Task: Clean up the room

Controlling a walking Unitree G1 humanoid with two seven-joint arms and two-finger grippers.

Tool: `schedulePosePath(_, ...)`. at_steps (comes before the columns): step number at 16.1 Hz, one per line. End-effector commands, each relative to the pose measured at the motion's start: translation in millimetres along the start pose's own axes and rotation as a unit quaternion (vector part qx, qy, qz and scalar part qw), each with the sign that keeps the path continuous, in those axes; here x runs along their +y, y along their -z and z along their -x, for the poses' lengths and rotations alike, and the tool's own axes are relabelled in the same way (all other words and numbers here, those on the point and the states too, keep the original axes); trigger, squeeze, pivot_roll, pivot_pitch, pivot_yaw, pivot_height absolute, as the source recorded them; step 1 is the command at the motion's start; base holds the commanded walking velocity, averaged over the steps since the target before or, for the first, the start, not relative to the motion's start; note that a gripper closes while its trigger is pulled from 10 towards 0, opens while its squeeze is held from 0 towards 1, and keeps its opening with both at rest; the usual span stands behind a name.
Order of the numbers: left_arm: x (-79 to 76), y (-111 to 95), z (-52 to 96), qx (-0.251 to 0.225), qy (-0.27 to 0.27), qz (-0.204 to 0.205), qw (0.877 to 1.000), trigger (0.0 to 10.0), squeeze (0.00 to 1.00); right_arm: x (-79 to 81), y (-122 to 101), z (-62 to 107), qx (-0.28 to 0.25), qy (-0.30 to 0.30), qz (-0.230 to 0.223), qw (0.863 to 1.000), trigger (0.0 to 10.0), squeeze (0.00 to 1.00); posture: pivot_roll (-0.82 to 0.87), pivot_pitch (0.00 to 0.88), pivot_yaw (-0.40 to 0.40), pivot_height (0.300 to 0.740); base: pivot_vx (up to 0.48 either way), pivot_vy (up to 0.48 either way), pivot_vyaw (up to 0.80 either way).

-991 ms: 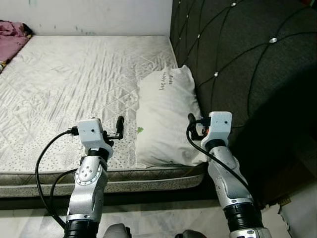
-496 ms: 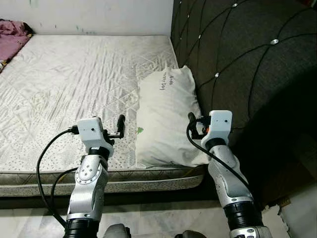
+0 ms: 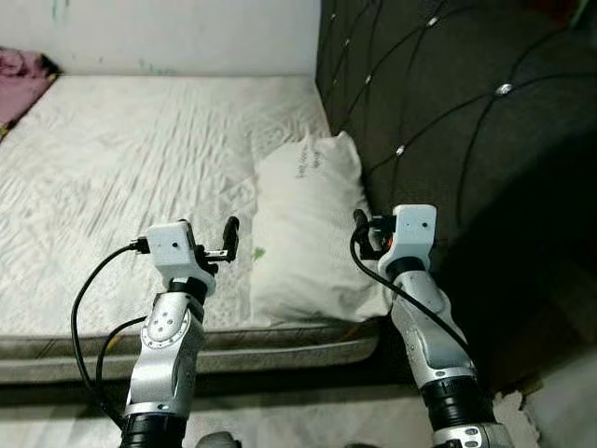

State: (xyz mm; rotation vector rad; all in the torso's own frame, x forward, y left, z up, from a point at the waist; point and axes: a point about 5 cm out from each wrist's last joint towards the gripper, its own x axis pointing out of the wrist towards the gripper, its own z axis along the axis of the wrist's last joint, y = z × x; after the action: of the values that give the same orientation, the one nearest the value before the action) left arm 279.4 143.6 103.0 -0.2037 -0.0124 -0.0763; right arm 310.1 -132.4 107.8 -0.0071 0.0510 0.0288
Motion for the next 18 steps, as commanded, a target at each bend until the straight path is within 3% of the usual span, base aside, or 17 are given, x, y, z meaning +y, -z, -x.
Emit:
schedulePosePath(1,-2.5,-5.1,-1.8,-0.009,0.01,-0.002,1.0,10.0,0.0,-0.3,-3.0,-3.6,0.0,-0.001,0.004,1.0,10.0,0.0,0.06,0.0,-0.005,0.74,0.349,0.0,0.0)
schedulePosePath(11,-3.4,-4.4,-3.1,-0.007,0.013,0.0,1.0,10.0,0.0,-8.0,-5.9,-9.1,-0.002,0.011,0.01,1.0,10.0,0.0,0.05,0.0,-0.003,0.74,0.312,0.0,0.0)
schedulePosePath(18,-0.7,-4.5,-3.5,-0.007,-0.014,-0.028,0.999,10.0,0.0,-10.0,-4.4,-11.3,0.0,0.013,0.014,1.0,10.0,0.0,0.06,0.0,-0.005,0.74,0.0,0.0,0.0)
